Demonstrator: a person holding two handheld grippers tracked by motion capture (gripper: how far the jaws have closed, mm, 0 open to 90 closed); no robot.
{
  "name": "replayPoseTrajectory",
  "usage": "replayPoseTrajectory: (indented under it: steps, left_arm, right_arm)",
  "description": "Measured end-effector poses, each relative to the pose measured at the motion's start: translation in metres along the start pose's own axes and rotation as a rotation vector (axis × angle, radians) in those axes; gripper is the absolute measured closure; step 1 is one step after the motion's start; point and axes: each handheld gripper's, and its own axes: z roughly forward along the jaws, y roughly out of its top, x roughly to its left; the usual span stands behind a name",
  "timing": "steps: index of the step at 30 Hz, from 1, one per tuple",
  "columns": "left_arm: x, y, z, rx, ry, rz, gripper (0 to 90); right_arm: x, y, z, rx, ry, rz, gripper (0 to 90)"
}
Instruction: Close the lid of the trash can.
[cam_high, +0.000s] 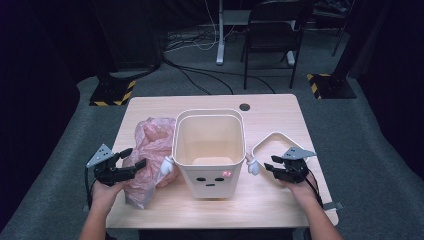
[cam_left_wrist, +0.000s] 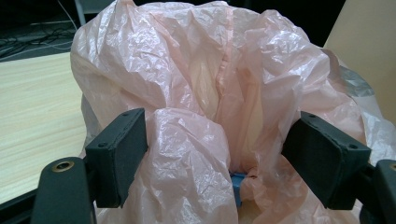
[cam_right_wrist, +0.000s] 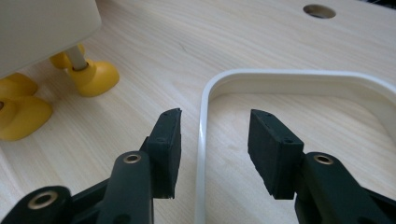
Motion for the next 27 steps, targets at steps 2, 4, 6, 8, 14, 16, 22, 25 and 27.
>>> replayPoseTrajectory:
  steps: [2,4,6,8,14,16,22,25,27]
  left_arm:
    - [0.000,0.000,0.000,0.002,0.000,0.001,21.9]
    - [0.000,0.000,0.000,0.003,0.000,0.001,21.9]
    - [0.000,0.000,0.000,0.003,0.000,0.002,22.0]
    - [0.000,0.000,0.000,0.002,0.000,0.002,22.0]
    - [0.001,0.000,0.000,0.003,-0.001,0.003,22.0]
    - [0.001,0.000,0.000,0.004,-0.001,0.003,22.0]
    - [0.001,-0.001,0.000,0.004,-0.002,0.001,22.2]
    - [0.001,-0.001,0.000,0.005,-0.001,0.000,22.2]
    - [0.002,-0.001,0.000,0.006,-0.002,0.000,22.3]
  right_arm:
    - [0.000,-0.001,0.003,0.014,0.001,-0.004,53.8]
    - [0.000,-0.003,0.006,0.032,0.000,-0.005,54.0]
    - [-0.001,-0.004,0.008,0.048,-0.002,-0.005,54.2]
    - [-0.002,-0.006,0.011,0.061,0.002,0.002,55.0]
    - [-0.001,-0.008,0.017,0.110,0.005,-0.016,58.3]
    - [-0.001,-0.009,0.019,0.119,0.011,-0.017,60.3]
    - [-0.002,-0.012,0.021,0.134,0.019,-0.017,65.4]
    - [-0.004,-0.012,0.021,0.133,0.018,-0.003,67.0]
    - [-0.005,-0.013,0.022,0.136,0.026,0.008,67.5]
